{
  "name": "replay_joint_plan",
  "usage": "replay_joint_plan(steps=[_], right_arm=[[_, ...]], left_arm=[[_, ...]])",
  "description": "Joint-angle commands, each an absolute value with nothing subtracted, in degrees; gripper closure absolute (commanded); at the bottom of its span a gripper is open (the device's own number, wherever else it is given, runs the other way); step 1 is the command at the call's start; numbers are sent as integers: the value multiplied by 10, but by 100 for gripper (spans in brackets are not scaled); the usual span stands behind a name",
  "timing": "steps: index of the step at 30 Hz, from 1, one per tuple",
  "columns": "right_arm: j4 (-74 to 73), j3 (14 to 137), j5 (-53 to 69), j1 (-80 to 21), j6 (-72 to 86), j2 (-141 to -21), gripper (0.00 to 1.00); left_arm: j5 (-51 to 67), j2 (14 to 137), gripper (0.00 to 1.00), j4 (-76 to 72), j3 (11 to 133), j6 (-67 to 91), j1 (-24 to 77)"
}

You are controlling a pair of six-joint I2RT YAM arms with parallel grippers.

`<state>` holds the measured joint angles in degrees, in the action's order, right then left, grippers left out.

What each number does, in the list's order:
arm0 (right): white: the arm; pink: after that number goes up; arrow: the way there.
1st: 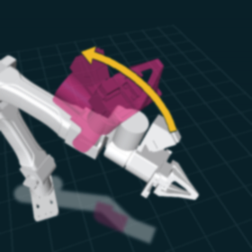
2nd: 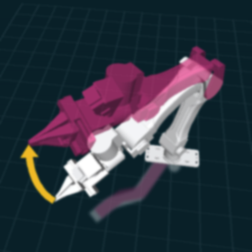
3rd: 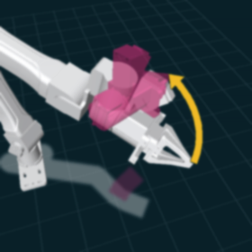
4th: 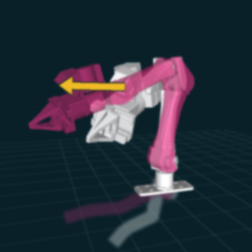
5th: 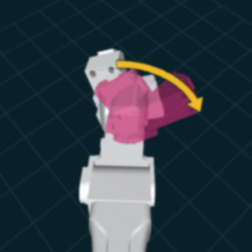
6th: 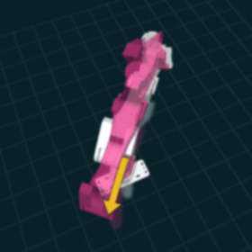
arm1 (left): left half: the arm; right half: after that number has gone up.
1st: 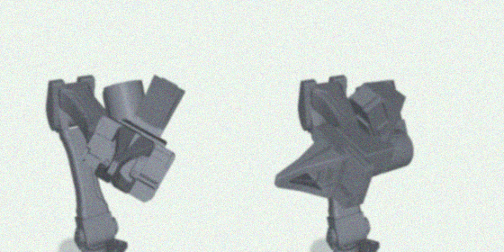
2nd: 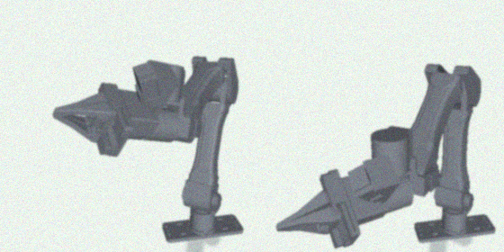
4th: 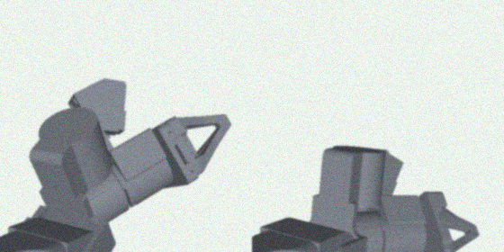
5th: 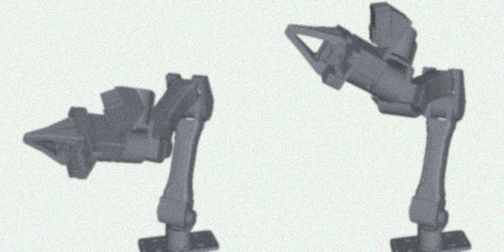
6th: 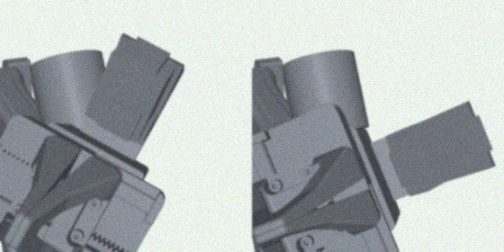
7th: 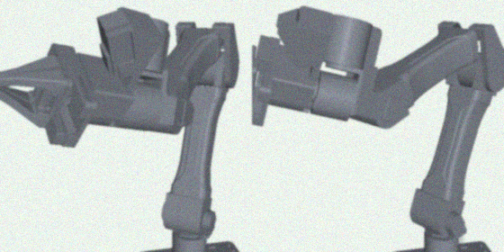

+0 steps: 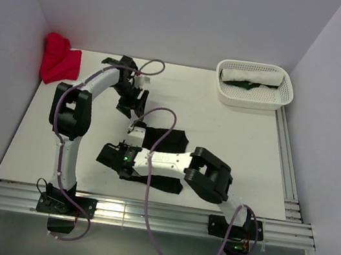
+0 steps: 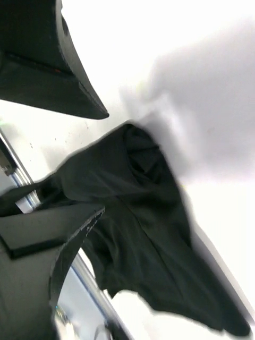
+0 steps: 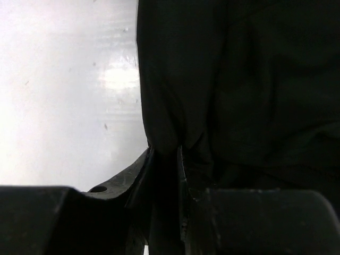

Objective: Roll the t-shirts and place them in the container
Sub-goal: Roll the tshirt

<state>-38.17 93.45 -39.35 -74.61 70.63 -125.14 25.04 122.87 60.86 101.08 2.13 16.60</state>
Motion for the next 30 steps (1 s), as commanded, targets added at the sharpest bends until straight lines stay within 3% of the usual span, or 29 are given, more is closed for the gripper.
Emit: replay_joint_plan(steps=[1, 9, 17, 23, 30], right_arm=[[-207, 798, -322, -744, 704, -1190, 83], [260, 484, -190, -699, 698, -1054, 85], [717, 355, -61, -635, 779, -1134, 85], [886, 359, -16, -613, 824, -1218, 85], [932, 367, -3, -609, 833, -1247, 85]], left_arm=[[324, 1219, 29, 633, 1074, 7, 118], [418, 1188, 25, 650, 1088, -48, 62], [441, 1147, 26, 585, 920, -95, 40], [454, 1150, 28, 519, 828, -91, 40], [462, 1155, 31, 460, 783, -72, 40]])
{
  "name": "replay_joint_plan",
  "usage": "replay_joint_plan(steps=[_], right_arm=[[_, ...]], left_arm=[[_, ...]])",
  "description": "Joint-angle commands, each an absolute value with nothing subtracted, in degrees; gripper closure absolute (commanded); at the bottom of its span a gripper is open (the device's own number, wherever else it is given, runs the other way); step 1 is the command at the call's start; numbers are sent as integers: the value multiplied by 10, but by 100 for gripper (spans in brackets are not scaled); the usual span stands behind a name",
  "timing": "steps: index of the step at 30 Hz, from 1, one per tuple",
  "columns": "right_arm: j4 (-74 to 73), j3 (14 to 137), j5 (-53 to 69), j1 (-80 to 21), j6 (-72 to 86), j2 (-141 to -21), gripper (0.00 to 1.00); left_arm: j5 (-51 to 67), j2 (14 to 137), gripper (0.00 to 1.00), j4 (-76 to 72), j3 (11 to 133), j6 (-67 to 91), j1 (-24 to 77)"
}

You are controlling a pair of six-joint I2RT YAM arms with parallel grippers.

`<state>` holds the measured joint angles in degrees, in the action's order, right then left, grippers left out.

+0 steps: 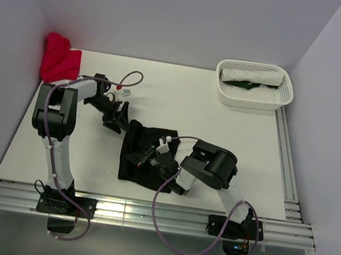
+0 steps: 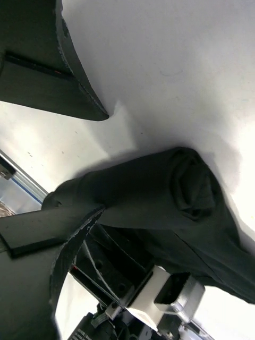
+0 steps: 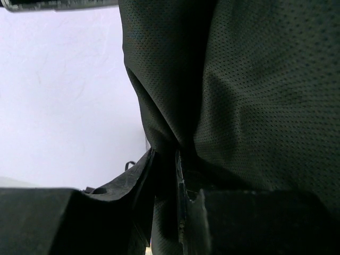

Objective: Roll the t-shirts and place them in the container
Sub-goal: Roll the tshirt

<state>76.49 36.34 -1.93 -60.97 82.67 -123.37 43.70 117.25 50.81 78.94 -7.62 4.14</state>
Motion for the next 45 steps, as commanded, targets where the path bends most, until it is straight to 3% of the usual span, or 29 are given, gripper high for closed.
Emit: replay_joint_plan(steps=[1, 12, 21, 24, 30, 35, 36, 40, 45], right_arm=[[938, 368, 10, -609, 833, -1248, 85], [935, 381, 27, -612, 824, -1235, 86], [847, 385, 24, -613, 805, -1194, 88], [822, 374, 1, -618, 814, -1185, 88], [695, 381, -34, -629, 804, -1150, 84], [532, 407, -79, -641, 788, -1106, 70], [444, 417, -90, -643, 778, -1096, 68], [182, 522, -169, -667, 757, -1060, 52], [-57, 621, -245, -700, 758, -1065, 45]], left_arm=[[464, 1155, 32, 457, 779, -70, 40], [483, 1112, 30, 426, 743, -64, 39], [463, 1117, 32, 436, 752, -69, 40], [447, 1128, 38, 456, 769, -75, 45], [410, 1131, 69, 478, 795, -72, 67], [349, 1124, 95, 499, 814, -60, 100], [326, 1123, 100, 502, 816, -57, 105], [270, 1124, 100, 516, 827, -55, 130], [222, 1130, 100, 529, 840, -55, 156]])
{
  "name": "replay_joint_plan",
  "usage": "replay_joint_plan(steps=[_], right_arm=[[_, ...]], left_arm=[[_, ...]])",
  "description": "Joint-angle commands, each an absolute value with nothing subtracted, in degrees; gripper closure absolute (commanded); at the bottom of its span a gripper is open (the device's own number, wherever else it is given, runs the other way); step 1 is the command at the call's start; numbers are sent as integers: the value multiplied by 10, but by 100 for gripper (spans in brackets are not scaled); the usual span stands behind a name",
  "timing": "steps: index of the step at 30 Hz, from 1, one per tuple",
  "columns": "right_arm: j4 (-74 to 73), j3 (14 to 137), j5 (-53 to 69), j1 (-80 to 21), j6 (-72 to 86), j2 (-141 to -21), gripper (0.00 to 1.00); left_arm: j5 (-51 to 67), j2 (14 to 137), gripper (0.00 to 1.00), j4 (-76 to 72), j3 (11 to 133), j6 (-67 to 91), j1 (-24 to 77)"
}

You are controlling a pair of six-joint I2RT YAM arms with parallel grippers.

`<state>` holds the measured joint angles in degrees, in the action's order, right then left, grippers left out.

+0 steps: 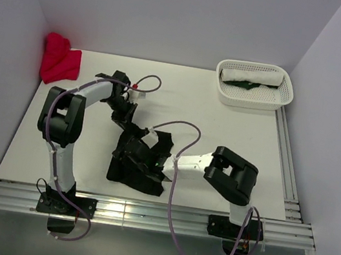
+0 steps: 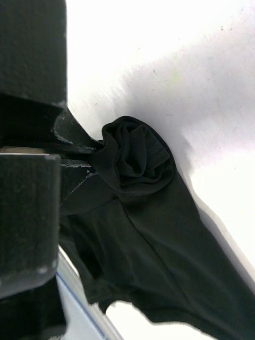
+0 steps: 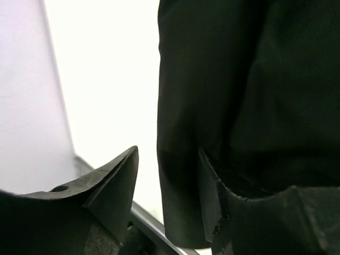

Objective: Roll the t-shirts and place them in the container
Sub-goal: Roll the tshirt

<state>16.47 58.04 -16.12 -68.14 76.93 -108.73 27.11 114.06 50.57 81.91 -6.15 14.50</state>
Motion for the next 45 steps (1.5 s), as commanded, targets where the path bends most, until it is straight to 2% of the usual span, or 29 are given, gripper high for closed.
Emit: replay_joint_plan(steps=[1, 9, 14, 24, 28, 39, 41, 43, 45], right_arm=[[-84, 649, -257, -704, 758, -1069, 43], [-323, 790, -337, -734, 770, -1098, 40], [-334, 839, -354, -731, 751, -1121, 39], [-516, 1085, -410, -727, 725, -1272, 39], [-543, 1107, -417, -727, 728, -1288, 40], [-502, 1039, -377, -725, 722, -1281, 52], [-492, 1015, -372, -725, 729, -1273, 57], [-482, 992, -370, -726, 738, -1261, 68], [-439, 940, -366, -726, 749, -1232, 76]], left_arm=[[207, 1130, 100, 529, 841, -54, 159], [171, 1139, 100, 544, 860, -42, 183], [161, 1144, 100, 554, 871, -33, 199], [147, 1163, 100, 570, 886, -11, 226], [144, 1170, 100, 571, 889, -6, 232], [169, 1187, 99, 587, 911, -5, 238], [171, 1188, 97, 587, 914, 15, 238], [174, 1192, 96, 590, 922, 15, 237], [178, 1194, 90, 592, 928, 14, 236]])
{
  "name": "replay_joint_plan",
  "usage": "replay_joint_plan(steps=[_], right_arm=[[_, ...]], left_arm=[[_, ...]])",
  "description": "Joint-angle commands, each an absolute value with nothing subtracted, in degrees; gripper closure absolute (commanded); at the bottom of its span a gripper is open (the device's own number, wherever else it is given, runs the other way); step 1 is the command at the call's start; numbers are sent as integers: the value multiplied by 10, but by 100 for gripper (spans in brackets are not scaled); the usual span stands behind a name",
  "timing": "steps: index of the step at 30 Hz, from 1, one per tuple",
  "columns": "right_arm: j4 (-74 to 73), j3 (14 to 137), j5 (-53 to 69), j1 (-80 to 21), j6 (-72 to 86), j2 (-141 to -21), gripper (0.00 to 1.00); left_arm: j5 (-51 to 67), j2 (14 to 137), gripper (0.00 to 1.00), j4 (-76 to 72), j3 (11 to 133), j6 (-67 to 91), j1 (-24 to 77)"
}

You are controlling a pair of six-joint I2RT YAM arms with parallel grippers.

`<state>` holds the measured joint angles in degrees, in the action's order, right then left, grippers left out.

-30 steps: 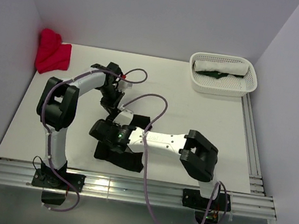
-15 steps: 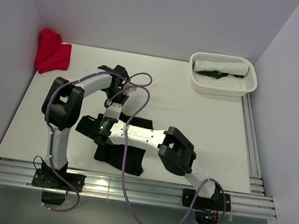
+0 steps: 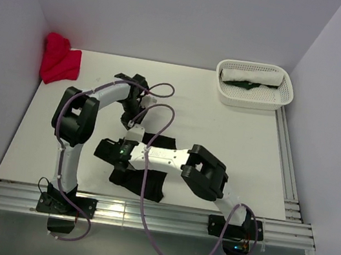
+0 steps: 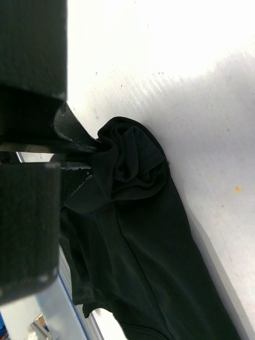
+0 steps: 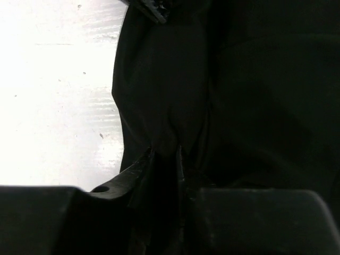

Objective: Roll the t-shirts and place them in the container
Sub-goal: Roll the tshirt

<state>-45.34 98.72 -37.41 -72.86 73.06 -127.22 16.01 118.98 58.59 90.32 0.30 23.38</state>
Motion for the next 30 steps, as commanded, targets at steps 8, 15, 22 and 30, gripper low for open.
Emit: replay_joint_plan(steps=[8, 15, 22, 30], right_arm=[[-167, 696, -337, -716, 769, -1093, 91], [88, 503, -278, -696, 817, -1021, 96], [370, 349, -220, -679, 875, -1029, 96], [596, 274, -200, -680, 910, -1106, 98]], left_arm=[[263, 1181, 44, 608, 984, -16, 209], [382, 1159, 30, 625, 1005, -58, 155], [500, 1164, 31, 603, 899, -122, 108], [588, 1207, 33, 521, 795, -135, 104]])
